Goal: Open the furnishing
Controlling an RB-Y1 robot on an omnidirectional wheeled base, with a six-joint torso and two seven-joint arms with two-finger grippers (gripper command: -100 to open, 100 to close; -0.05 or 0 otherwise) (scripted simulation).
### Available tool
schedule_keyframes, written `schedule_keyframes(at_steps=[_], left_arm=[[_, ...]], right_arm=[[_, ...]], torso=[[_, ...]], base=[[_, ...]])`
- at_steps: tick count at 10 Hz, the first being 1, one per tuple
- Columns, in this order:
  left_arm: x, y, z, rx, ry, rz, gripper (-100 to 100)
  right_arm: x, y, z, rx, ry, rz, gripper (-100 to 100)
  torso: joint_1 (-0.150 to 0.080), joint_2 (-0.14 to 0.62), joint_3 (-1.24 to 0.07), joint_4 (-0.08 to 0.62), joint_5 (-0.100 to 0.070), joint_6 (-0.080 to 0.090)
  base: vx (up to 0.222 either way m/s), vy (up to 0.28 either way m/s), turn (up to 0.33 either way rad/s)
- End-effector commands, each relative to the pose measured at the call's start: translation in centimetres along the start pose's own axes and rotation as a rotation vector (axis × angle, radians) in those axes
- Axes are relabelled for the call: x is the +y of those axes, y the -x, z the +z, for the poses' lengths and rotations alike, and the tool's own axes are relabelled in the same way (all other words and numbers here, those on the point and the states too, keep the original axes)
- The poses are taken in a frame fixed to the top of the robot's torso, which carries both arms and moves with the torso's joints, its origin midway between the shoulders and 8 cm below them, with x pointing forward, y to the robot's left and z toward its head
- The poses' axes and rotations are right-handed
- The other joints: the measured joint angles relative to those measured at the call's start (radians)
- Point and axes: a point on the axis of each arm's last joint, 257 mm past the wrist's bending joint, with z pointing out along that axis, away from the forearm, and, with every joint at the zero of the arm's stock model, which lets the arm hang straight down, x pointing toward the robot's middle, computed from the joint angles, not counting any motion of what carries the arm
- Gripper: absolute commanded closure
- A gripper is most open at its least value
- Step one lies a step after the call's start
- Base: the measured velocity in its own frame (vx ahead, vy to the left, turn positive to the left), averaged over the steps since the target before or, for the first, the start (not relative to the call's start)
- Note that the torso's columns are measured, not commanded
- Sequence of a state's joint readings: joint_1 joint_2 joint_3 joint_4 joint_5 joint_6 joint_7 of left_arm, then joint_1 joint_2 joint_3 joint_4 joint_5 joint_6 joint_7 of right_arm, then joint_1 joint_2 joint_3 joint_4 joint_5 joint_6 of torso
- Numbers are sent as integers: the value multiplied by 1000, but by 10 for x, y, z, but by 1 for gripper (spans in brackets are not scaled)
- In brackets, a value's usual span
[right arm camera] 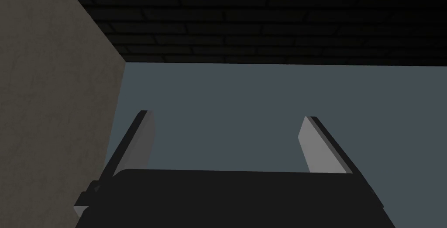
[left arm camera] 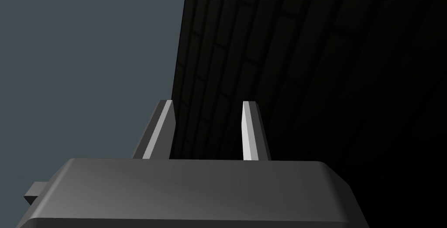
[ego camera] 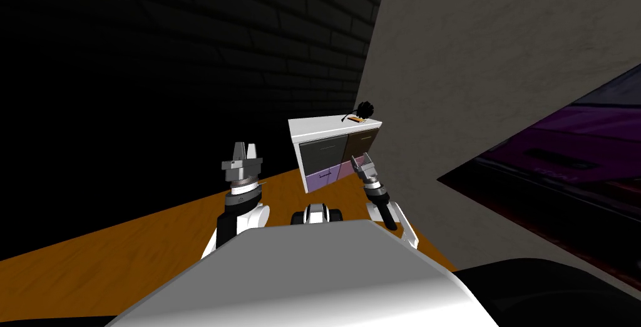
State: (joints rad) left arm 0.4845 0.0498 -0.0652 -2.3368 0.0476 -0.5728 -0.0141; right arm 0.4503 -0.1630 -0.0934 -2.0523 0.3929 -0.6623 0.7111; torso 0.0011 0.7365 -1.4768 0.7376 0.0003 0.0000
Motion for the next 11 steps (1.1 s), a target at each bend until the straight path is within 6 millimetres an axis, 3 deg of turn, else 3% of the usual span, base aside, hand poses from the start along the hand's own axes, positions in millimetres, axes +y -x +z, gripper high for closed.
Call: schedule_keyframes(at_steps=[1, 8, 11], left_arm=[[0, 0, 0, 0, 0, 0, 0], [0, 0, 0, 0, 0, 0, 0], [0, 0, 0, 0, 0, 0, 0]], right_arm=[[-1, -9, -2, 18, 15, -111, -100], [-3, -22, -5, 43, 38, -324, -100], [-6, -37, -9, 72, 65, -457, -100]], torso=[[-1, 1, 0, 0, 0, 0], [0, 1, 0, 0, 0, 0], [-1, 1, 1, 0, 0, 0]], base=[[63, 79, -39], [40, 50, -18], [47, 59, -31]])
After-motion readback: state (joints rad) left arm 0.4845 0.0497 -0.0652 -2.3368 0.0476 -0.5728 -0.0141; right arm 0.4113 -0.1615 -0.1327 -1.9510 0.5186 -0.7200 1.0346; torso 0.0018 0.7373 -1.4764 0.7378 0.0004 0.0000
